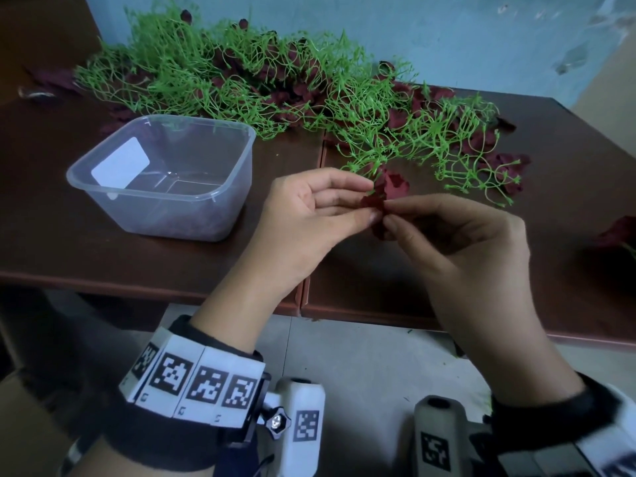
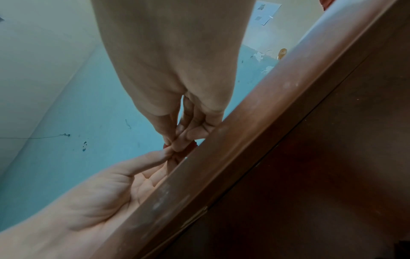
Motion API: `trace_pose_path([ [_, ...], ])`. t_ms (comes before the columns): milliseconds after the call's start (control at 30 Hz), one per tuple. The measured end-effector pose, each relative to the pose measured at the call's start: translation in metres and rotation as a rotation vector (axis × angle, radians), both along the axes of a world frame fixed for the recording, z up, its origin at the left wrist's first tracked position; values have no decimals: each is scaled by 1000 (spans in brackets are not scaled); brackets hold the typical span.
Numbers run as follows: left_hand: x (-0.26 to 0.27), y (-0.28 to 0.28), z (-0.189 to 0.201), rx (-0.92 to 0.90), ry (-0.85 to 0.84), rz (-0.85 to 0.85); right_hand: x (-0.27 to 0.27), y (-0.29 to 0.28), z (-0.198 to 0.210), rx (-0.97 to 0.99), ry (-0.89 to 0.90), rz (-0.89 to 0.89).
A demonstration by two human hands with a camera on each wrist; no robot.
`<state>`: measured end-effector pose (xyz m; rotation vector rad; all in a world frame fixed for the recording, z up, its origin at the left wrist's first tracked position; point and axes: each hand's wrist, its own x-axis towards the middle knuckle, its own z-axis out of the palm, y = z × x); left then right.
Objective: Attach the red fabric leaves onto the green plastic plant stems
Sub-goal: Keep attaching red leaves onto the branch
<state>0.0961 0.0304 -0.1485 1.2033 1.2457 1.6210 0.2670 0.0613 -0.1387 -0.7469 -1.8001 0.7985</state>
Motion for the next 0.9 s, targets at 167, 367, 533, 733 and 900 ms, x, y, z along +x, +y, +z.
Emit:
trace_pose_path([
  [167, -1, 0, 0, 14, 1, -23, -2, 1, 1, -27, 53, 12],
  [367, -2, -2, 2, 10, 8, -61, -3, -2, 4, -32, 43, 19],
  [533, -1, -2, 3, 31, 3, -71, -2, -1, 4, -86, 93, 18],
  [733, 0, -3, 4, 46, 23, -75, -1, 0, 6, -69, -23, -17],
  [900, 0, -4, 4, 50, 26, -80, -1, 3, 5, -11, -123, -76],
])
